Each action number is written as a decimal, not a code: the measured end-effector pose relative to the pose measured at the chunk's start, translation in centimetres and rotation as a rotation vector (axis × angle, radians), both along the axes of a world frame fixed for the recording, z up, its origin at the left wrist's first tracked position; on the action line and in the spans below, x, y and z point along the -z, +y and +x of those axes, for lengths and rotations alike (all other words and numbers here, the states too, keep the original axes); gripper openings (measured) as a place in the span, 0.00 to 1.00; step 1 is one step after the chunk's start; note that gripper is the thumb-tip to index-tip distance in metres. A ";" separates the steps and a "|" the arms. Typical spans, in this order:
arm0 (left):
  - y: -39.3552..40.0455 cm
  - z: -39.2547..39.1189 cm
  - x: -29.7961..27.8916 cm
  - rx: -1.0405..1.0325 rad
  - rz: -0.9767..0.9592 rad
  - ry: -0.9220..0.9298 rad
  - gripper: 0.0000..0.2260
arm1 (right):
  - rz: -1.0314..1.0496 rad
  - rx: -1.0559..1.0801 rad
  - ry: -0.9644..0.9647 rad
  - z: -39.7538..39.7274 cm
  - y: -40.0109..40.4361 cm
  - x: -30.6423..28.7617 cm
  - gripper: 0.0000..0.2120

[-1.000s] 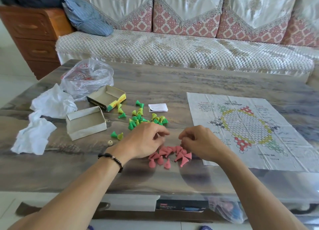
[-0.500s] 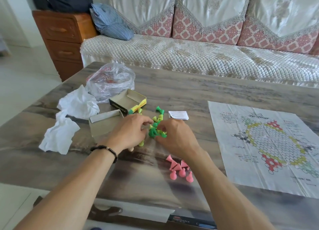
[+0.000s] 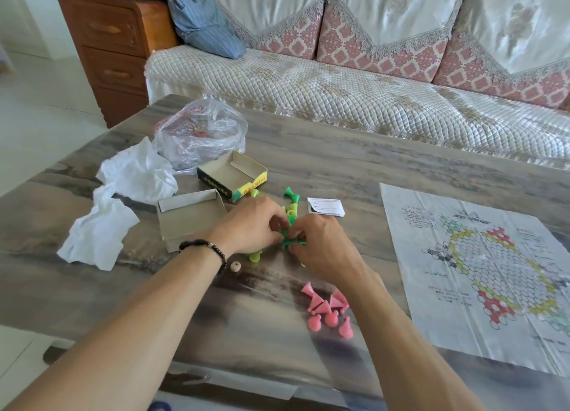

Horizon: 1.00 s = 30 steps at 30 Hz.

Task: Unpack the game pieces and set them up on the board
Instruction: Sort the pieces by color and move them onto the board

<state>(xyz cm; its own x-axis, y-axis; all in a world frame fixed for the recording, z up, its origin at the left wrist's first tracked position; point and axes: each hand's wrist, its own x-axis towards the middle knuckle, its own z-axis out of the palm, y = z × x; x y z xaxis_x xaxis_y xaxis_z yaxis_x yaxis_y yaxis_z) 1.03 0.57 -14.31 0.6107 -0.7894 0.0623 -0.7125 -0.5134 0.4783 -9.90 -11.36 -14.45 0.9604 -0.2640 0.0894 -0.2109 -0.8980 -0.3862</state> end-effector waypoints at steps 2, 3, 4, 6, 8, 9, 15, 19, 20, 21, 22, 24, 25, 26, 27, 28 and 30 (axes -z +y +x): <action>-0.4 -0.1 0.1 -0.001 0.006 -0.013 0.08 | 0.007 0.001 -0.008 0.0 -0.1 0.0 0.12; -0.5 -0.2 0.2 -0.004 0.006 -0.019 0.08 | 0.009 -0.002 -0.012 -0.1 -0.1 0.0 0.12; -0.6 -0.2 0.2 -0.007 0.006 -0.021 0.07 | 0.012 -0.005 -0.013 -0.1 -0.1 0.0 0.13; -0.6 -0.2 0.2 -0.009 0.005 -0.011 0.07 | 0.021 -0.006 -0.007 -0.1 -0.2 0.0 0.13; -0.4 -0.2 0.1 -0.013 -0.008 0.010 0.06 | 0.025 -0.006 0.003 -0.2 -0.4 0.0 0.14; -0.2 -0.3 -0.1 -0.013 -0.022 0.015 0.08 | 0.027 -0.005 0.002 -0.3 -0.5 0.0 0.14; 2.0 -0.5 -1.9 -0.072 -0.196 0.053 0.08 | 0.028 -0.004 -0.128 -0.6 -0.1 -1.0 0.12; 5.9 -1.2 -3.0 -0.081 -0.171 0.032 0.06 | 0.097 -0.062 -0.252 -0.8 1.9 -1.7 0.08; 7.2 -1.4 -3.0 -0.089 -0.148 0.019 0.06 | 0.108 -0.087 -0.272 -0.9 2.8 -1.9 0.07; 8.7 -1.6 -3.0 -0.101 -0.123 0.013 0.07 | 0.117 -0.119 -0.288 -0.9 3.9 -2.0 0.07; 10.1 -1.8 -2.8 -0.117 -0.094 0.011 0.07 | 0.123 -0.156 -0.298 -1.0 5.0 -2.0 0.07; 13.1 -2.2 -2.2 -0.150 -0.021 0.027 0.07 | 0.124 -0.228 -0.298 -0.9 7.2 -2.1 0.06; 14.4 -2.3 -1.9 -0.164 0.011 0.045 0.07 | 0.127 -0.258 -0.291 -0.7 8.3 -2.1 0.06; 15.5 -2.5 -1.5 -0.179 0.032 0.065 0.07 | 0.132 -0.285 -0.279 -0.5 9.3 -2.0 0.06; 16.4 -2.6 -1.2 -0.197 0.040 0.080 0.07 | 0.129 -0.308 -0.261 -0.3 10.2 -1.8 0.06; 17.1 -2.7 -1.0 -0.220 0.034 0.090 0.07 | 0.113 -0.321 -0.235 0.0 10.9 -1.6 0.07; 18.0 -2.8 -0.5 -0.269 -0.003 0.090 0.08 | 0.063 -0.320 -0.171 0.3 12.1 -1.1 0.08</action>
<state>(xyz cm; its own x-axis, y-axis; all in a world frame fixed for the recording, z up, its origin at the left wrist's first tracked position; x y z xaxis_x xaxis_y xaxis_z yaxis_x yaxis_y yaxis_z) -1.82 18.53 -13.77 0.8011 -0.5985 0.0008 -0.5060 -0.6766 0.5350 -9.57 0.74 -13.31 0.9679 0.0369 0.2488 0.1488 -0.8815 -0.4481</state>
